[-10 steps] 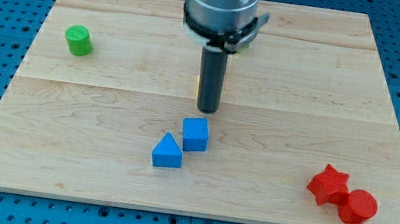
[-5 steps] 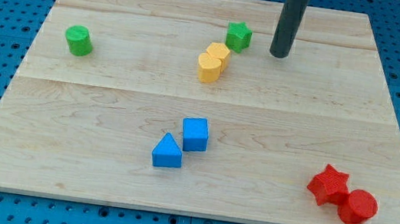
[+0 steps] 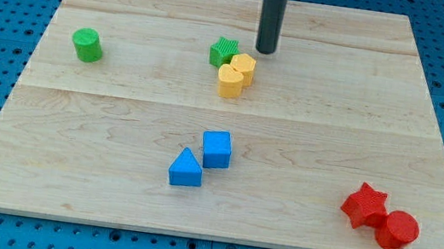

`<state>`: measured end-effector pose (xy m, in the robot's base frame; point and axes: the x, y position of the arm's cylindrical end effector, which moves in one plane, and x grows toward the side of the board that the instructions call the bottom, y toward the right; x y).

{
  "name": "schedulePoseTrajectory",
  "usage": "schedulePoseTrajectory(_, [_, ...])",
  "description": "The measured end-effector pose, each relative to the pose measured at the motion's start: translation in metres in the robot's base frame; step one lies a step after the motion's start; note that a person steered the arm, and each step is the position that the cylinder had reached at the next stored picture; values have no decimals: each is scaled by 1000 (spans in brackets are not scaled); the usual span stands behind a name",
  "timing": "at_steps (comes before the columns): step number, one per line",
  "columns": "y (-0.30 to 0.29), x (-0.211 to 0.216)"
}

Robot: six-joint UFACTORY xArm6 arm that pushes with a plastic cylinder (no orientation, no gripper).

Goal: Push green star into green circle

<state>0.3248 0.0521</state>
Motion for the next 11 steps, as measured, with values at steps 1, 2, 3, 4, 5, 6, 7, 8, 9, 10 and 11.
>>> schedulePoseTrajectory(1, [-56, 10])
schedulePoseTrajectory(2, [-119, 0])
schedulePoseTrajectory(3, [-175, 1])
schedulePoseTrajectory(4, [-179, 34])
schedulePoseTrajectory(5, [-208, 39])
schedulePoseTrajectory(6, [-246, 39])
schedulePoseTrajectory(7, [-228, 48])
schedulePoseTrajectory(8, [-195, 91])
schedulePoseTrajectory(9, [-235, 107])
schedulePoseTrajectory(10, [-279, 81])
schedulePoseTrajectory(11, [-272, 89])
